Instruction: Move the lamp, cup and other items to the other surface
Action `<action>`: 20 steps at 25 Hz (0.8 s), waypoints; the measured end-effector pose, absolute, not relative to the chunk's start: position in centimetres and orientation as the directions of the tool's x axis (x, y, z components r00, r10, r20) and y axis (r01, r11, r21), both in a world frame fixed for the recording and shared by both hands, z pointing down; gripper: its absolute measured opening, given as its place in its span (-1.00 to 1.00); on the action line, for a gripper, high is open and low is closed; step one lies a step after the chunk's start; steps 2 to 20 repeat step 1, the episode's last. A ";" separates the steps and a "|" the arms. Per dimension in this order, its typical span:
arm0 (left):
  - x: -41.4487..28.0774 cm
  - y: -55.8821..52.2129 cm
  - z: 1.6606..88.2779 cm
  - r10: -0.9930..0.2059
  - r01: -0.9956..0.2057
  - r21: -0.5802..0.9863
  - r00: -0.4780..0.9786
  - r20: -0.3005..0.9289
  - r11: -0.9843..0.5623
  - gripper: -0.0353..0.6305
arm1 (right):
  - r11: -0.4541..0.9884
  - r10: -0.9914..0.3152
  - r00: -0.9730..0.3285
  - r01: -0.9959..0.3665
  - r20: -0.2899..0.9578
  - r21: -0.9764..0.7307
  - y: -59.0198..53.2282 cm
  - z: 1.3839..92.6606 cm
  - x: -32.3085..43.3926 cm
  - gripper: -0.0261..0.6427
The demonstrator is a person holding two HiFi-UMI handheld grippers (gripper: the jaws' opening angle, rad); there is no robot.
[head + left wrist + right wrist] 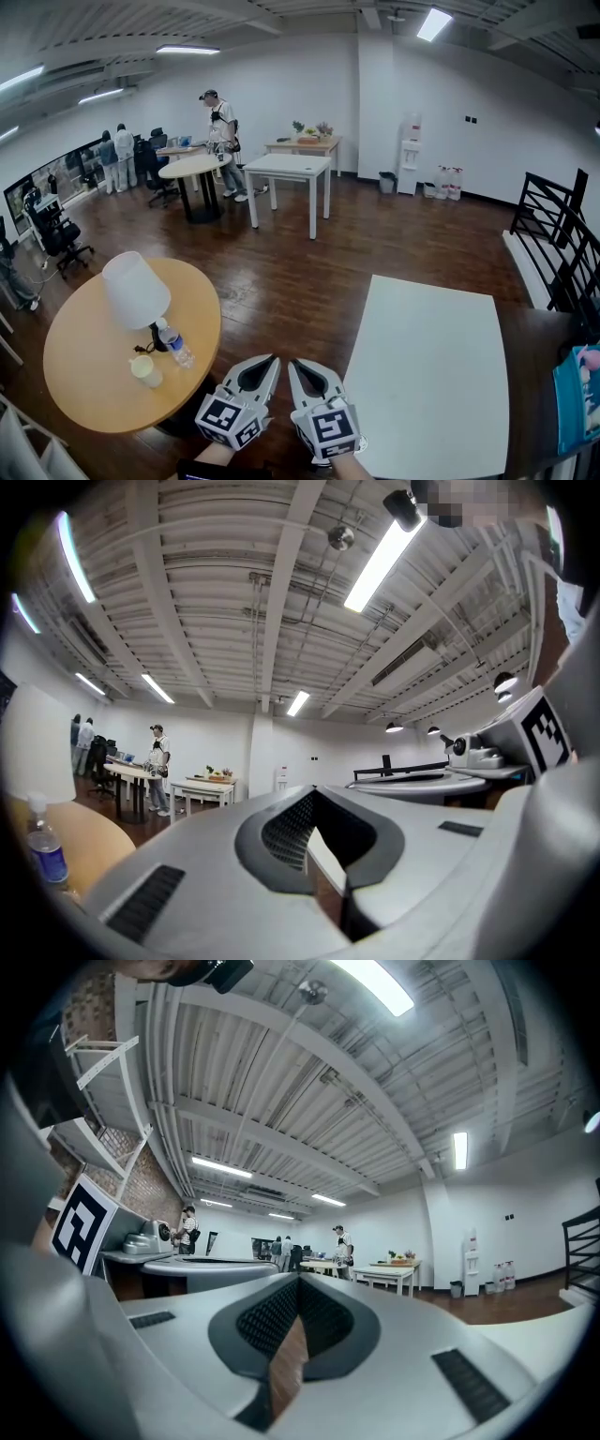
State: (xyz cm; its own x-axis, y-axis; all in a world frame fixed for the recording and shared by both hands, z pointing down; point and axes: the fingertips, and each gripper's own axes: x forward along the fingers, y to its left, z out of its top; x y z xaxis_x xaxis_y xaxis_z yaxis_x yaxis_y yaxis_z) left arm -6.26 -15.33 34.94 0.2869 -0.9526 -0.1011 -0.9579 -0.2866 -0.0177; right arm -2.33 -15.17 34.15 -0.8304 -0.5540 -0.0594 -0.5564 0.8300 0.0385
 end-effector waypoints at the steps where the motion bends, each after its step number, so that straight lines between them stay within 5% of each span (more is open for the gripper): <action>1: -6.1 -15.3 35.0 -0.952 -0.958 -0.017 0.286 -0.106 -0.286 -0.85 | 0.829 -0.555 -0.830 -0.558 -0.059 0.038 -15.1 34.2 -2.1 -0.92; 20: -6.1 -15.3 35.0 -0.952 -0.958 -0.017 0.286 -0.106 -0.286 -0.85 | 0.829 -0.555 -0.830 -0.558 -0.059 0.038 -15.1 34.2 -2.1 -0.92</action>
